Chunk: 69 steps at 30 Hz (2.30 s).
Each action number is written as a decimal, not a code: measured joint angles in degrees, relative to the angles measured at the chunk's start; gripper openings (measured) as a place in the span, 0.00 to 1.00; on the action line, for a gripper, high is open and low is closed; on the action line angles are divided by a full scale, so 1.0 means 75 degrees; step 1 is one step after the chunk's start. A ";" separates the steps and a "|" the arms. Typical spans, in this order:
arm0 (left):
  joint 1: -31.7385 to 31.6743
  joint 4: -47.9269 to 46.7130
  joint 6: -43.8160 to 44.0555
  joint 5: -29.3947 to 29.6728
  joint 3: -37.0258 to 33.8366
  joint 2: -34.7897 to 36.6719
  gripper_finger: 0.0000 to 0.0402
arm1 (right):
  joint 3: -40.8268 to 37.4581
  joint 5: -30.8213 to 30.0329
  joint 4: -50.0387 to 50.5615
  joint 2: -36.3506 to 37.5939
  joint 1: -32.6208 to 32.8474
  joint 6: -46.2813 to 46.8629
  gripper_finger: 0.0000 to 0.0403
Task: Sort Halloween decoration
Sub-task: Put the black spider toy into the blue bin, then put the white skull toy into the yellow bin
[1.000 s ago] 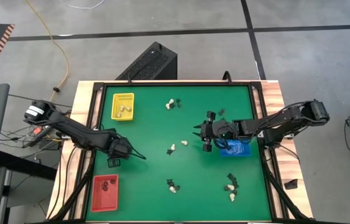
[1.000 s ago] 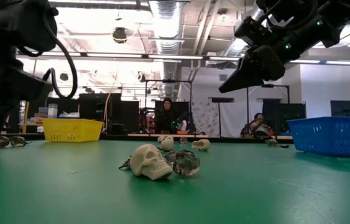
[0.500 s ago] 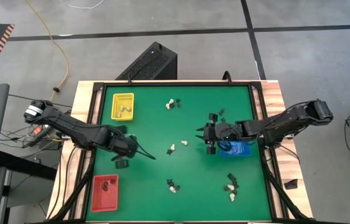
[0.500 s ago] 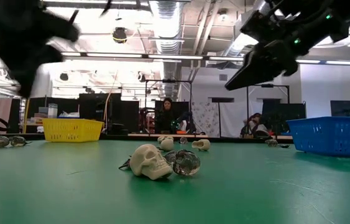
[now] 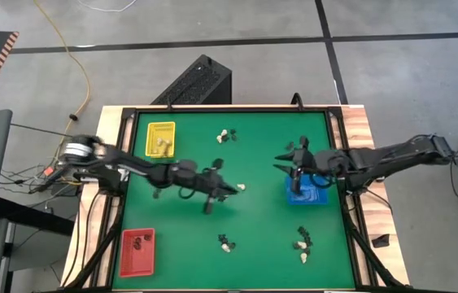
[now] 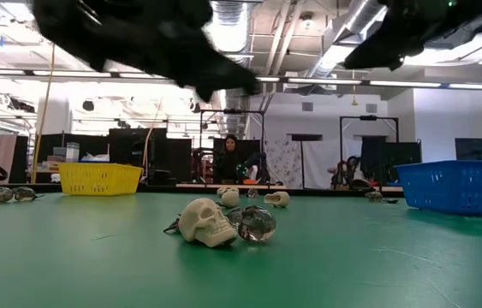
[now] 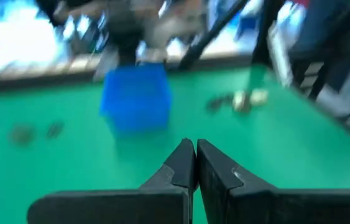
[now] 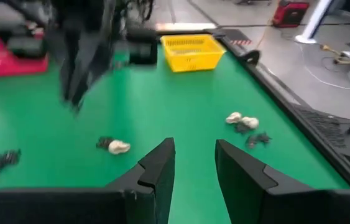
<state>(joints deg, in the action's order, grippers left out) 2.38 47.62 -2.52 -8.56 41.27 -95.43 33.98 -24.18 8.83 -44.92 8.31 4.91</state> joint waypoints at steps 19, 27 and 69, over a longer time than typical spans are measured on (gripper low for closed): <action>-0.0627 -0.0533 -0.0178 -0.2129 0.7983 -0.6223 0.00 | 0.0000 -0.0160 0.1785 0.1532 0.0243 0.0332 0.36; -0.0624 -0.2549 -0.0422 -0.1269 0.9581 -0.6914 0.04 | 0.0000 0.0040 0.2321 0.2188 0.0243 0.0431 0.36; -0.1099 -0.1730 -0.2507 0.1606 -0.2811 0.5137 0.23 | 0.2337 0.3424 0.4189 -0.3674 0.2721 0.9316 0.36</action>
<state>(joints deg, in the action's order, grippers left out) -5.87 34.65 -21.32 3.49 20.19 -56.90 51.50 1.50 40.24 -72.48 28.72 74.78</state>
